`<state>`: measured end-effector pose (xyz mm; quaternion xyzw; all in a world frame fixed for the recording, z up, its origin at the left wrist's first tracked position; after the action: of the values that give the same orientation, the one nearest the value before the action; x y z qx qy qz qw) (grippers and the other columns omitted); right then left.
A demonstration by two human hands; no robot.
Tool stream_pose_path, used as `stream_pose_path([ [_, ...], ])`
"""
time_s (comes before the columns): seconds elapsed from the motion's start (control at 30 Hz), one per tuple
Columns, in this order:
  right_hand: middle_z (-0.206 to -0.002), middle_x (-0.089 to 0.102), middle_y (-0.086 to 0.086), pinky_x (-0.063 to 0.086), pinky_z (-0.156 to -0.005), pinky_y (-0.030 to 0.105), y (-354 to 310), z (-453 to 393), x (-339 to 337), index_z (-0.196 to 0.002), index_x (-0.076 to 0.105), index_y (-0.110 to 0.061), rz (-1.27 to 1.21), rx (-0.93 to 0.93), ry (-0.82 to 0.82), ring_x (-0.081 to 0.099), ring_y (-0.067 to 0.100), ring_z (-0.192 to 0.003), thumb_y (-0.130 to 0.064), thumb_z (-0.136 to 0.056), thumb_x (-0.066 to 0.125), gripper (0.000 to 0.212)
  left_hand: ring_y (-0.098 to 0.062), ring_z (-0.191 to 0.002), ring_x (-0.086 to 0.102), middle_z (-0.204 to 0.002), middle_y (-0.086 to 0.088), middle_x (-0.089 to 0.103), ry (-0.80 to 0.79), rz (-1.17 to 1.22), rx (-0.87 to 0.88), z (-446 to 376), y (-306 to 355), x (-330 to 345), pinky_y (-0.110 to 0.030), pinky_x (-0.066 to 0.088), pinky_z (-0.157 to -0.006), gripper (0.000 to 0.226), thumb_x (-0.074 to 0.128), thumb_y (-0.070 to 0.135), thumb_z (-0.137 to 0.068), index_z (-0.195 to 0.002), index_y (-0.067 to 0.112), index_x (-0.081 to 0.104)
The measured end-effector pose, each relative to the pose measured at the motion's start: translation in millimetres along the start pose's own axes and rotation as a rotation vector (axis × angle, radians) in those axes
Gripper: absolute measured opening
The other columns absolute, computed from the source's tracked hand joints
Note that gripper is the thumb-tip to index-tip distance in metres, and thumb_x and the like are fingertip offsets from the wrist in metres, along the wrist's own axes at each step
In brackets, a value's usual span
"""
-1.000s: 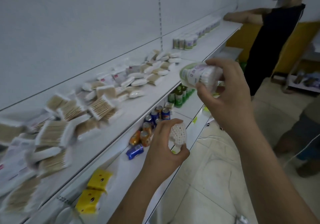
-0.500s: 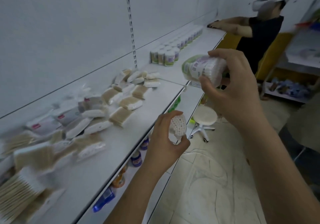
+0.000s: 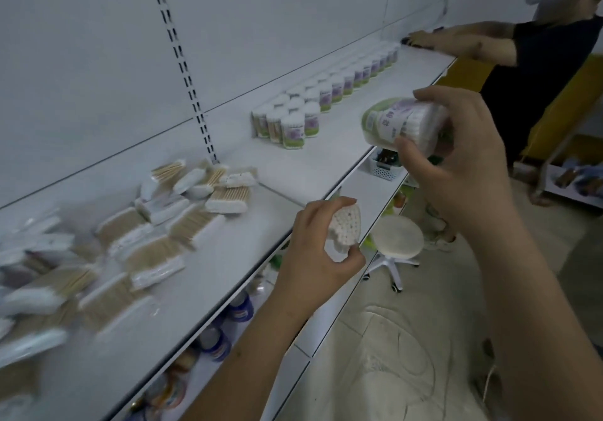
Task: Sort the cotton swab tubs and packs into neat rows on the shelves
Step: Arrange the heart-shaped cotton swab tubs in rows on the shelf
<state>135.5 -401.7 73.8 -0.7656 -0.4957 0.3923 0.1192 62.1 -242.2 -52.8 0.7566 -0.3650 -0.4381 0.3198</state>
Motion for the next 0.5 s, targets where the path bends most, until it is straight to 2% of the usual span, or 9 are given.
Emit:
stream_pose_path([
  [0.1,-0.124,0.042,-0.012,0.044,-0.081,0.007,40.0,-32.6,-0.9,-0.130,0.053,-0.023,-0.025,0.006,-0.018,0.046,-0.005,-0.104,-0.020,-0.090,0.067,0.043,-0.009,-0.119,0.050,-0.125,0.006,0.047,0.039,-0.001,0.005,-37.3,0.7,18.5,-0.022,0.049,-0.094,0.063,0.072,0.008,-0.076,-0.131,0.031,0.053],
  [0.17,-0.125,0.042,-0.011,0.046,-0.080,0.009,63.9,-52.6,1.6,-0.130,0.053,-0.022,-0.052,0.013,-0.027,0.050,0.006,-0.106,-0.020,-0.089,0.068,0.043,-0.006,-0.116,0.050,-0.124,0.003,0.047,0.068,-0.010,0.005,-61.1,-1.1,27.1,-0.012,0.045,-0.090,0.063,0.072,0.005,-0.075,-0.129,0.031,0.053],
  [0.3,-0.128,0.046,-0.005,0.049,-0.081,0.013,105.4,-86.6,19.0,-0.129,0.054,-0.023,-0.102,0.002,-0.054,0.053,0.012,-0.108,-0.019,-0.089,0.069,0.043,-0.002,-0.112,0.051,-0.124,0.000,0.046,0.109,0.013,-0.016,-108.2,-11.6,41.0,-0.008,0.044,-0.083,0.064,0.072,-0.002,-0.075,-0.127,0.031,0.055],
  [0.4,-0.130,0.047,-0.004,0.047,-0.078,0.008,139.6,-115.3,45.1,-0.130,0.054,-0.024,-0.124,0.018,-0.097,0.051,0.005,-0.105,-0.019,-0.089,0.069,0.043,0.003,-0.111,0.049,-0.123,-0.001,0.048,0.136,-0.029,-0.050,-148.0,-26.4,49.9,-0.003,0.038,-0.083,0.060,0.071,-0.002,-0.076,-0.126,0.028,0.057],
  [0.5,-0.122,0.045,-0.012,0.045,-0.077,0.005,172.6,-144.7,77.0,-0.128,0.055,-0.028,-0.116,0.021,-0.132,0.047,-0.010,-0.100,-0.019,-0.087,0.070,0.045,-0.001,-0.113,0.050,-0.123,-0.001,0.051,0.156,-0.031,-0.057,-188.2,-50.0,56.7,-0.005,0.037,-0.087,0.055,0.071,0.003,-0.079,-0.126,0.027,0.058],
])
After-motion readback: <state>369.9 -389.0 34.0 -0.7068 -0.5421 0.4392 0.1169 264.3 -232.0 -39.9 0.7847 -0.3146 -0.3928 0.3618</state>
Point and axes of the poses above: each hand's wrist, its own z-axis away from the middle knuckle, its own x-axis out of the palm, y = z × x, the point moved 8 cm from there along -z, towards the middle knuckle
